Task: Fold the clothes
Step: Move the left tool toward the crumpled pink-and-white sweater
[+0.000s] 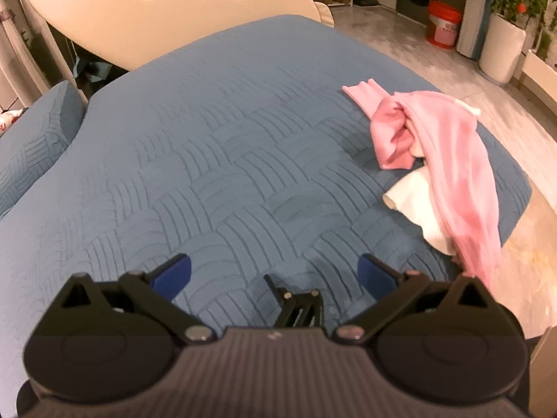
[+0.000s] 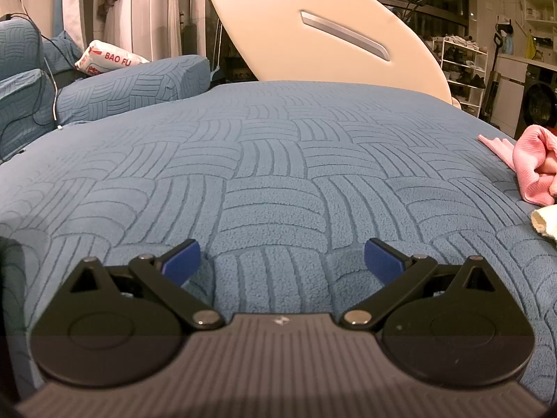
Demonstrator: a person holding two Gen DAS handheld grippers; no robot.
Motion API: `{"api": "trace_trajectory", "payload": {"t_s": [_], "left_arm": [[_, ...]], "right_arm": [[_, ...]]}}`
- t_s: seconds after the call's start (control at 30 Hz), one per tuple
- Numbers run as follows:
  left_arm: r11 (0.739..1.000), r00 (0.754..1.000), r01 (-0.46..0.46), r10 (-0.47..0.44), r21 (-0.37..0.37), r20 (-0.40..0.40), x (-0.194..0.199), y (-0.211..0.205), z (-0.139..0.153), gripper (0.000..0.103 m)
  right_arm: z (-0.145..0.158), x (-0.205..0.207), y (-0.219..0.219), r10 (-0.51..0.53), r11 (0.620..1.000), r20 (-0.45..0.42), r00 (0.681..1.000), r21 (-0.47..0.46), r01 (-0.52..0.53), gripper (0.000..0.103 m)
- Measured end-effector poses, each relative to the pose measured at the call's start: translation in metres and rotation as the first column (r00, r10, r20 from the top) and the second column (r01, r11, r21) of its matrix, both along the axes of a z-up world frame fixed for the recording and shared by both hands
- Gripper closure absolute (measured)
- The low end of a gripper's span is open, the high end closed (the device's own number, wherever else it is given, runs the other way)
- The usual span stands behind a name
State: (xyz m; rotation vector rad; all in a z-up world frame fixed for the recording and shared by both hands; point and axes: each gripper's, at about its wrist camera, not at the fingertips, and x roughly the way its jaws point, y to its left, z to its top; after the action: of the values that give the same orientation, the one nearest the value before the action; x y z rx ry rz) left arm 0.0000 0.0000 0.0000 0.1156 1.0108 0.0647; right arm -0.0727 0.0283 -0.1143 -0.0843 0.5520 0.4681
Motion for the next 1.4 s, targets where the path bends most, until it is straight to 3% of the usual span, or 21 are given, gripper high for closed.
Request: {"api": "trace_trajectory", "payload": {"t_s": [0.83,1.23,1.4], "left_arm": [[0.999,0.999,0.047,-0.047,0.007,-0.023,0.004,-0.014,-0.007,0.000],[0.990,0.992,0.126,-0.125,0.054,-0.028,0.019,-0.047,-0.007,0.000],[0.982,0.985,0.172,-0.171,0.075,-0.025,0.028,-0.068,-0.010,0.001]], "right_arm": [[0.004,0.000,0.002,0.003,1.000,-0.021,1.000,-0.007,-0.003,0.000],[0.010,0.012,0.002,0.023,0.999,-0.040,0.999,-0.037,-0.025,0.000],[0.013,0.021,0.004,0.023,0.999,-0.086,0.996,-0.021,-0.025,0.000]]}}
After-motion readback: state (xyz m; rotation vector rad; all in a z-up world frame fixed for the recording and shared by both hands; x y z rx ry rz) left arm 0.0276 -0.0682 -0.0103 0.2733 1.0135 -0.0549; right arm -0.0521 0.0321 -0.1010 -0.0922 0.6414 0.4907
